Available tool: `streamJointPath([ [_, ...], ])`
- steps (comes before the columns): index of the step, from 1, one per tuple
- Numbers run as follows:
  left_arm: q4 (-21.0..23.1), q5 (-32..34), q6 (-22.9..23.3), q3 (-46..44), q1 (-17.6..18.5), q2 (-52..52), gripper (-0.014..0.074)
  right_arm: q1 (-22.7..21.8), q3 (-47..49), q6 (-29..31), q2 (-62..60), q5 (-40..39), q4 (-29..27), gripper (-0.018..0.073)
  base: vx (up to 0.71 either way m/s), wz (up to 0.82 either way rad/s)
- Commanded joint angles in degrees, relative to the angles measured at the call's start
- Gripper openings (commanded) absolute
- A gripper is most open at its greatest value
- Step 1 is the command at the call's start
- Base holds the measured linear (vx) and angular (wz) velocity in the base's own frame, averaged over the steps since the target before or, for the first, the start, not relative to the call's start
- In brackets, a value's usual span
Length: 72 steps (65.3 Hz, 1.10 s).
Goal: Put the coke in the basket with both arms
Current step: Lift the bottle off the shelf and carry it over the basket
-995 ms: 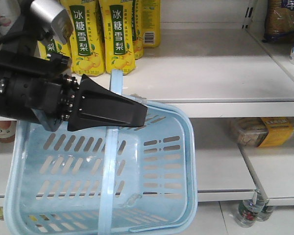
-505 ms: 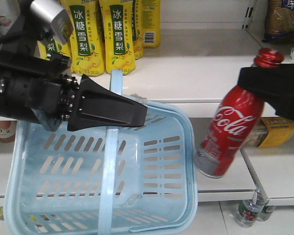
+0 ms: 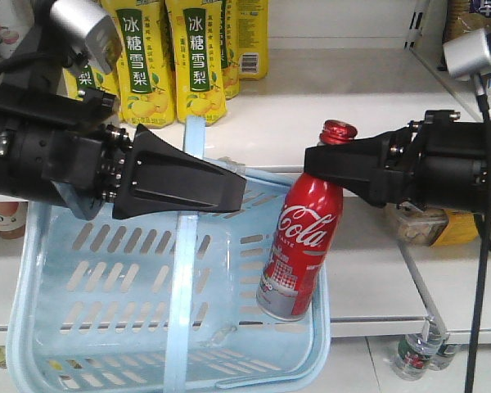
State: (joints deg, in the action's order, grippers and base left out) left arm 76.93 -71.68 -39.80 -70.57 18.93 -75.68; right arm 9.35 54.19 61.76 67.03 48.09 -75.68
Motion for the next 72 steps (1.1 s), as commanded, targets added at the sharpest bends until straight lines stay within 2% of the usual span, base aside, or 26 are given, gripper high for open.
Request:
streamJointPath([
  [1, 5.13, 0.73, -1.7, -1.73, 0.13, 1.87, -0.0006, -0.02, 1.68, 0.83, 0.2, 1.35, -6.03, -0.0003, 0.0, 0.0],
  [15, 5.13, 0.73, -1.7, -1.73, 0.13, 1.87, -0.0006, 0.12, 1.68, 1.88, 2.72, 3.4, -6.03, -0.0003, 0.0, 0.0],
  [21, 5.13, 0.73, -1.7, -1.73, 0.13, 1.87, -0.0006, 2.35, 1.68, 4.03, 3.33, 2.82, -6.1, -0.0003, 0.0, 0.0],
  [33, 5.13, 0.73, -1.7, -1.73, 0.13, 1.87, -0.0006, 9.93, 1.68, 6.84, 4.16, -5.19, -4.56, 0.0005, 0.0, 0.0],
  [42, 5.13, 0.73, -1.7, -1.73, 0.13, 1.87, -0.0006, 11.29, 1.68, 6.13, 4.16, -10.57, -2.75, 0.0038, 0.0, 0.0],
  [52, 5.13, 0.73, -1.7, -1.73, 0.13, 1.87, -0.0006, 11.29, 1.68, 6.11, 4.16, -11.08, -2.54, 0.0144, 0.0, 0.0],
  [66, 5.13, 0.73, -1.7, -1.73, 0.13, 1.87, -0.0006, 11.29, 1.68, 5.8, 4.16, -11.01, 0.79, 0.0437, 0.0, 0.0],
  [72, 5.13, 0.73, -1.7, -1.73, 0.13, 1.87, -0.0006, 11.23, 1.68, 5.4, 3.88, -11.07, 1.89, 0.0533, 0.0, 0.0],
])
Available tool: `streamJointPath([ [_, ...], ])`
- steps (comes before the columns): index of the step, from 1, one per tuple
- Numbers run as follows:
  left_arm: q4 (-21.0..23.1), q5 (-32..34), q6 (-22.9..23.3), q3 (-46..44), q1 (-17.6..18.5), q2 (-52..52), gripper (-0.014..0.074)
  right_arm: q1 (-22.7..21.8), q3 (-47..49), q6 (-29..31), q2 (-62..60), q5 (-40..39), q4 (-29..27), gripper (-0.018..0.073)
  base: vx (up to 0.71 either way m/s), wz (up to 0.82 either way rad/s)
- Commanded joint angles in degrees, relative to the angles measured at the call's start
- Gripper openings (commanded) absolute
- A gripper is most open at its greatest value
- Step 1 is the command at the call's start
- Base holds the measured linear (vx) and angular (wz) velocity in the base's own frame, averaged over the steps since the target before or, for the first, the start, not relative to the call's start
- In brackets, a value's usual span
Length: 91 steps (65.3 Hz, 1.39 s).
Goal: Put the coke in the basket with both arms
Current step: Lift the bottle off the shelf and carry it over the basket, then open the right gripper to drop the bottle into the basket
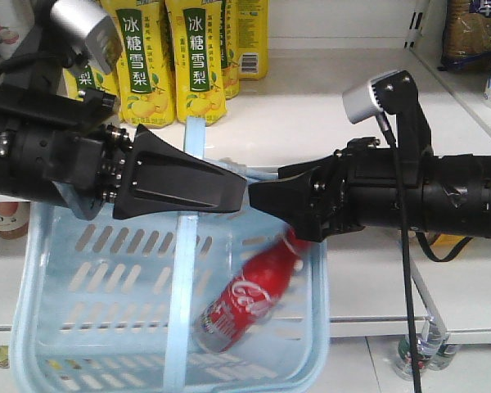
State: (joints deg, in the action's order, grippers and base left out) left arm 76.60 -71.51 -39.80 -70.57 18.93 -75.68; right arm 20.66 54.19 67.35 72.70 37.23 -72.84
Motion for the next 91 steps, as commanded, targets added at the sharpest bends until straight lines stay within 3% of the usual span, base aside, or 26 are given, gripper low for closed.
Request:
streamJointPath([
  [1, 5.46, 0.57, -1.7, -1.73, 0.13, 1.87, -0.0006, -0.08, 1.68, -0.2, -1.88, -0.21, -0.63, 0.0543, 0.0, 0.0],
  [11, 5.46, 0.63, -1.7, -1.73, 0.13, 1.87, -0.0006, -0.08, 1.68, -2.56, -4.65, -0.46, 2.93, 0.0564, 0.0, 0.0],
  [18, 5.46, 0.58, -1.7, -1.73, 0.13, 1.87, -0.0006, -0.08, 1.68, -8.58, -8.1, -0.46, 10.47, 0.0507, 0.0, 0.0],
  [26, 5.46, 0.58, -1.7, -1.73, 0.13, 1.87, -0.0006, -0.08, 1.68, -19.17, -13.85, 0.18, 25.8, 0.0344, 0.0, 0.0],
  [33, 5.46, 0.58, -1.7, -1.73, 0.13, 1.87, -0.0006, -0.08, 1.68, -29.31, -19.76, 3.53, 37.89, 0.0107, 0.0, 0.0],
  [37, 5.46, 0.58, -1.7, -1.73, 0.13, 1.87, -0.0006, -0.08, 1.63, -32.1, -23.28, 5.88, 43.51, -0.002, 0.0, 0.0],
  [42, 5.46, 0.58, -1.7, -1.73, 0.13, 1.87, -0.0006, -0.08, 1.01, -35.65, -28.51, 7.82, 48.07, -0.0012, 0.0, 0.0],
  [61, 5.46, 0.58, -1.7, -1.73, 0.13, 1.87, -0.0006, -0.08, -16.42, -39.82, -52.56, 2.04, 50.29, -0.0005, 0.0, 0.0],
  [71, 5.46, 0.58, -1.7, -1.73, 0.13, 1.87, -0.0006, -0.08, -26.23, -45.6, -60.35, -1.44, 54.95, -0.0005, 0.0, 0.0],
  [91, 5.46, 0.58, -1.7, -1.73, 0.13, 1.87, -0.0006, -0.08, -29.18, -48.29, -63.72, -1.66, 56.55, -0.0005, 0.0, 0.0],
])
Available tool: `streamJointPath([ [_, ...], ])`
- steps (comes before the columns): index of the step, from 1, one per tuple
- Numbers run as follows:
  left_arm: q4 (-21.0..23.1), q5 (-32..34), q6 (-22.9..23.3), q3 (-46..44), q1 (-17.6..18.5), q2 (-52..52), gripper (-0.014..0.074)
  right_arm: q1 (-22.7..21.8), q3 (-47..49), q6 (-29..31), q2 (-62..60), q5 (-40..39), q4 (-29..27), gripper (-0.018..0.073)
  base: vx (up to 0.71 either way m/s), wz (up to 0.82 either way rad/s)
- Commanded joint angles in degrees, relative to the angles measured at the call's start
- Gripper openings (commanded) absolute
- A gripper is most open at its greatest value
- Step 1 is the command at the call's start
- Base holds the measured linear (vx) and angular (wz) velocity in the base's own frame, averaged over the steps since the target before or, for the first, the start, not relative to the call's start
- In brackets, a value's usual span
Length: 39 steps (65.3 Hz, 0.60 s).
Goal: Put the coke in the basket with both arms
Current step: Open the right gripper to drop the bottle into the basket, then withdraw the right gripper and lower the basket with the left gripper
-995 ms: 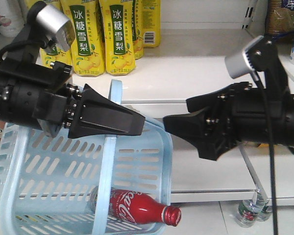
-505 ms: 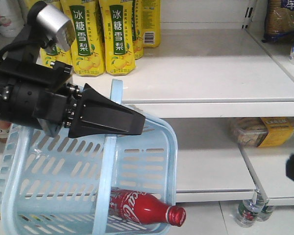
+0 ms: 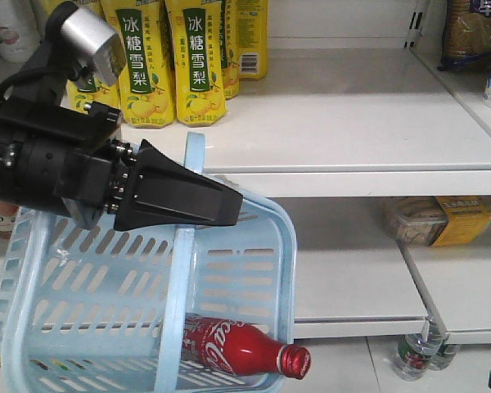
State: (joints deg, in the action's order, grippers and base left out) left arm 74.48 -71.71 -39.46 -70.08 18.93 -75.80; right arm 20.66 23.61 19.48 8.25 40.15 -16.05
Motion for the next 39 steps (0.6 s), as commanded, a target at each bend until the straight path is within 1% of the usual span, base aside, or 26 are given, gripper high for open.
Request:
streamJointPath([
  [1, 7.59, 0.78, -2.03, -2.22, 0.13, 1.99, -0.0006, -0.08, 1.39, -0.42, 0.74, -4.58, -0.24, -0.0005, 0.0, 0.0],
  [39, 7.59, 0.78, -2.03, -2.22, 0.13, 1.99, -0.0006, -0.08, 1.39, -0.62, 0.74, -4.58, -0.24, -0.0005, 0.0, 0.0],
])
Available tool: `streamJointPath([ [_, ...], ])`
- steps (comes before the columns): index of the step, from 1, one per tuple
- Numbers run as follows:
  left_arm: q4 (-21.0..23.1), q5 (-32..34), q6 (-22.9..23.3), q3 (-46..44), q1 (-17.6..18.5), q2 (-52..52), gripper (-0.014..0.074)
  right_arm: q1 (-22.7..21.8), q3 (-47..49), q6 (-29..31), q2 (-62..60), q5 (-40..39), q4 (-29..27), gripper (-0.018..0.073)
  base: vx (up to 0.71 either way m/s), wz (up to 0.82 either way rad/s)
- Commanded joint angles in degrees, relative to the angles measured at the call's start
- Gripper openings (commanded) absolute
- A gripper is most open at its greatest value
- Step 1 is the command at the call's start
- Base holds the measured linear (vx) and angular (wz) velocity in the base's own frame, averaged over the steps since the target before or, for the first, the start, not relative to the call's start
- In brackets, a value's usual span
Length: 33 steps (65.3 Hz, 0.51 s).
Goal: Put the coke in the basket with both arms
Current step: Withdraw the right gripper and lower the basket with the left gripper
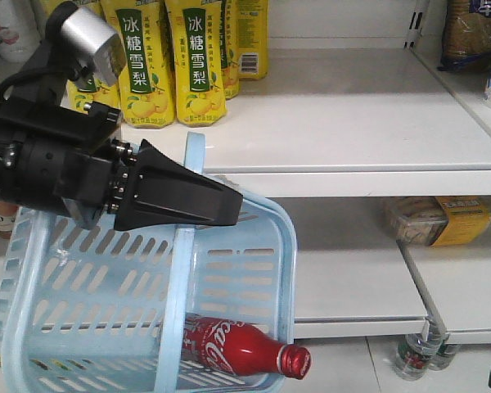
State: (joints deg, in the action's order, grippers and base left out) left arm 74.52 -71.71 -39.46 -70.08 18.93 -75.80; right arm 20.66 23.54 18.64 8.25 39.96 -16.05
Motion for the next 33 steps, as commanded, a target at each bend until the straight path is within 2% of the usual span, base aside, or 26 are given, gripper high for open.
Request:
streamJointPath([
  [1, 7.54, 0.78, -2.03, -2.22, 0.13, 1.99, -0.0006, -0.08, 1.46, 0.21, 0.74, -4.39, -0.24, -0.0005, 0.0, 0.0],
  [18, 7.4, 0.78, -2.03, -2.22, 0.13, 1.91, -0.0006, -0.08, 1.46, 0.21, 0.74, -4.39, -0.24, -0.0005, 0.0, 0.0],
  [26, 7.36, 3.2, -2.03, -2.22, 0.13, 1.9, -0.0006, -0.08, 1.46, 0.21, 0.74, -4.39, -0.24, -0.0005, 0.0, 0.0],
  [30, 6.37, 3.54, -0.85, -2.22, 0.13, 2.03, -0.0006, -0.08, 1.46, 0.21, 0.74, -4.39, -0.24, -0.0005, 0.0, 0.0],
  [33, 4.43, 3.95, 1.9, -2.22, 0.13, 2.42, -0.0006, -0.08, 1.46, 0.21, 0.74, -4.39, -0.24, -0.0005, 0.0, 0.0],
])
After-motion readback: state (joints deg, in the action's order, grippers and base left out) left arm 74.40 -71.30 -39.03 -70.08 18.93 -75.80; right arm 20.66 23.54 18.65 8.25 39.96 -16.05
